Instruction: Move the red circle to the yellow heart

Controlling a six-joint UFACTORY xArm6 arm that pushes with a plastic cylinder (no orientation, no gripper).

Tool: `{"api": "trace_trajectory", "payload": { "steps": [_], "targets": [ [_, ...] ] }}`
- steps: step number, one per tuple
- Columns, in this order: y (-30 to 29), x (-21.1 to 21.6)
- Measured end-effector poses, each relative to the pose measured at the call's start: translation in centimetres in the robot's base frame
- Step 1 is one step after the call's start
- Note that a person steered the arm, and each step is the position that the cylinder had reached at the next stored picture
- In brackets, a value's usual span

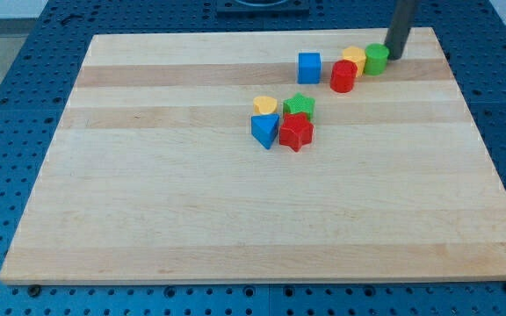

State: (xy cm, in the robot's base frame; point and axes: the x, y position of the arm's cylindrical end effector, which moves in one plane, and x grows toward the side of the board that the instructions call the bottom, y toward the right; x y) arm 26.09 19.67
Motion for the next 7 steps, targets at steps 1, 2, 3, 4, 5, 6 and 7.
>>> {"api": "trace_trajectory", "payload": {
  "steps": [1,2,3,4,5,6,7],
  "targets": [
    [-3.1,0.1],
    [-6.2,0.1],
    [-6.4,0.1],
    [-4.6,0.5],
    [-1.3,1.8],
    [-1.3,5.1],
    [-4.9,6.3]
  ]
}}
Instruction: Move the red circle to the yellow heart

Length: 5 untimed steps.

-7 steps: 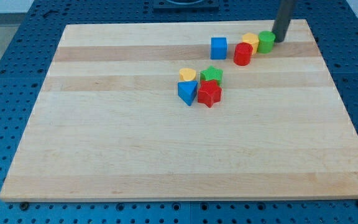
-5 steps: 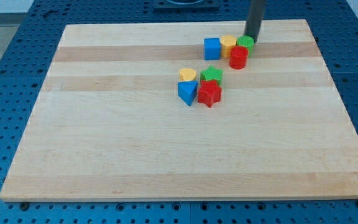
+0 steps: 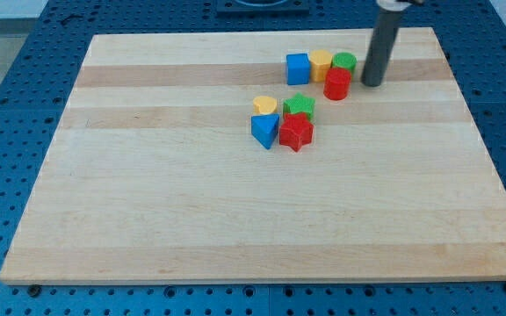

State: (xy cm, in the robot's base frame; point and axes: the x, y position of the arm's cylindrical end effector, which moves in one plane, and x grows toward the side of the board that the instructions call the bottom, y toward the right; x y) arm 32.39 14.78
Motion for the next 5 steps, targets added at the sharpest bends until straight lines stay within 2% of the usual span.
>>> {"api": "trace_trajectory", "payload": {
  "steps": [3,5],
  "targets": [
    [-9.6,0.5],
    [-13.3,4.3]
  ]
}}
